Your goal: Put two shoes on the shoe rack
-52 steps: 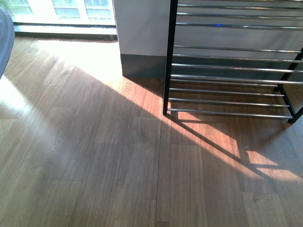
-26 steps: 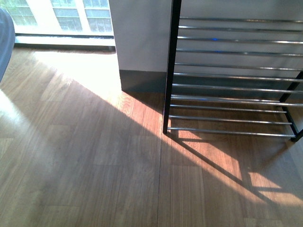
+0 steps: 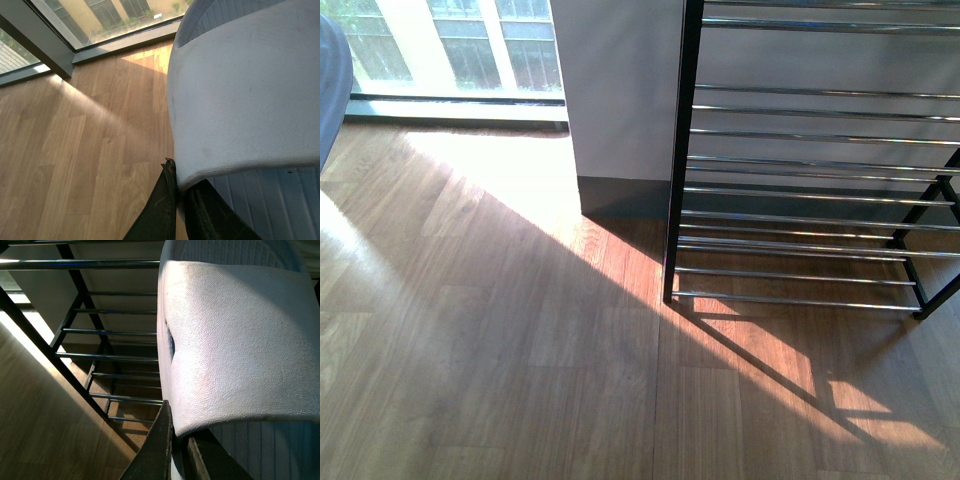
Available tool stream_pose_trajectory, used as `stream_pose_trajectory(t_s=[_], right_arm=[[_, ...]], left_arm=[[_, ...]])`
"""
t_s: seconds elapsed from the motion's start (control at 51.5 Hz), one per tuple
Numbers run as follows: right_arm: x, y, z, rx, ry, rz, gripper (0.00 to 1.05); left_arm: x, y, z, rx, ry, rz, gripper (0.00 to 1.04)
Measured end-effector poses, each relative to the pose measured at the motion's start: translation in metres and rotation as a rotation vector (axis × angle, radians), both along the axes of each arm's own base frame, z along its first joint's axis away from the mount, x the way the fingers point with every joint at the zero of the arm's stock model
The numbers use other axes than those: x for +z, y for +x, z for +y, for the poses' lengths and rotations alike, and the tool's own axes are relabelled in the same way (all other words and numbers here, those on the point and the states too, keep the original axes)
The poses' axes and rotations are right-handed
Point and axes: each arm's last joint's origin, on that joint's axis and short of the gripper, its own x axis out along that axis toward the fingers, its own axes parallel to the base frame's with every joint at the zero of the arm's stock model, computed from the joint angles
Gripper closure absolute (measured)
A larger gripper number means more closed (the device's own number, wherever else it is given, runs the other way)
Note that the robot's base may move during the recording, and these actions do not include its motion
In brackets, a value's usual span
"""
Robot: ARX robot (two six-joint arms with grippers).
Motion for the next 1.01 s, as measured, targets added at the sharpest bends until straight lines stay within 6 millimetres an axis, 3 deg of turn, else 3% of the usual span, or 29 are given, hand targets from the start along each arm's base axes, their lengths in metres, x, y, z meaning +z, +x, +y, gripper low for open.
stream_pose_trajectory(t_s=[0.815,0.932,1.009], right_arm=[[0.000,0.000,0.000,-0.003,-0.007,-0.014,1.03],[0.010,0.009,0.010,0.000,-0.029,-0.189,1.03],[0.022,0.024,0.024,0.031,-0.030,-0.187,1.03]], left_arm=[[0.000,0.000,0.000,-0.001,0.000,0.000,1.03],[0.000,0.000,0.000,-0.001,0.000,0.000,1.03],[0.000,0.000,0.000,-0.001,0.000,0.000,1.03]])
